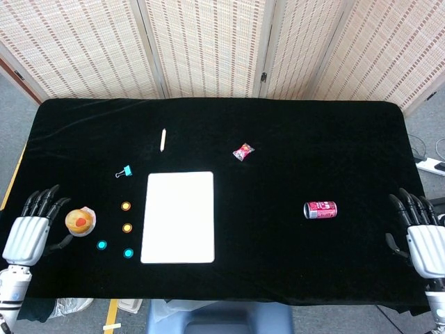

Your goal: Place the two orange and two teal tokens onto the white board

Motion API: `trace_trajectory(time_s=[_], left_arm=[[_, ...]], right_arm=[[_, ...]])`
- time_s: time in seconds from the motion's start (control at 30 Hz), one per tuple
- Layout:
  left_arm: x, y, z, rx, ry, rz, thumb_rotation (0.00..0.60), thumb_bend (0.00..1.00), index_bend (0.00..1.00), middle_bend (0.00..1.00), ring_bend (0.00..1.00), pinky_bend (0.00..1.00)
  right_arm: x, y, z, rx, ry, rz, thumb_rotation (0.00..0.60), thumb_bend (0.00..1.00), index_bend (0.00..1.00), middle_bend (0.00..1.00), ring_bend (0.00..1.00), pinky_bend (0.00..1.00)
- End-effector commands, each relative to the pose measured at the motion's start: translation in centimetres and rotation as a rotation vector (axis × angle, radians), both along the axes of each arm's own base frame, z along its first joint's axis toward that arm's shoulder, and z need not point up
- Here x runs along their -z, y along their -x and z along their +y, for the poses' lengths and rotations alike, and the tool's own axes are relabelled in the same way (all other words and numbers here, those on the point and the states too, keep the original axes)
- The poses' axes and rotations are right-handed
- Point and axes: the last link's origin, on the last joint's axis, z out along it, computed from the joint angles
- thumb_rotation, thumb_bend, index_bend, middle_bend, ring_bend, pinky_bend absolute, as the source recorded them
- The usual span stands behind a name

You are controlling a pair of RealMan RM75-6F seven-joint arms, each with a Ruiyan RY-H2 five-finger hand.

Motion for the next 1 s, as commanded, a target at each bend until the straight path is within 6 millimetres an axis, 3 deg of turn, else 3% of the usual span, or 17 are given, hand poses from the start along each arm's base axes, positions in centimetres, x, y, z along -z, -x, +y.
trace_trajectory(time_s=[0.03,0.33,0.43,0.6,1.0], left_arm=[[0.3,-0.8,2.1,0.047,0.028,-0.023,0.6,0.29,0.29,0.06,0.03,0.0],[2.9,-2.9,7.5,0.112,0.135,-0.027,0.6,0.34,0.35,0.1,0.05,0.0],[3.4,-3.2,8.1,0.118,0.151,-0.012,0.6,0.34,0.35,0.1,0.05,0.0],[6.4,-3.8,10.6,0.105,0.23,0.062,0.6,0.34,0.35,0.1,0.04,0.0],[10.7,-3.7,12.4,0.035,0.287,0.083,0.6,0.34,0.41,0.1,0.0,0.0]], right_arm=[[-0.1,-0.1,-0.1,0.005,-0.001,0.001,0.6,0.44,0.0,0.0,0.0,0.0],[-0.3,-0.5,-0.3,0.01,-0.013,0.002,0.6,0.44,0.0,0.0,0.0,0.0],[-0.4,-0.5,-0.3,0.011,-0.011,0.005,0.6,0.44,0.0,0.0,0.0,0.0],[-0.8,-0.6,-0.2,0.017,-0.002,0.009,0.6,0.44,0.0,0.0,0.0,0.0],[-0.8,-0.5,-0.1,0.021,-0.004,0.002,0.6,0.44,0.0,0.0,0.0,0.0]])
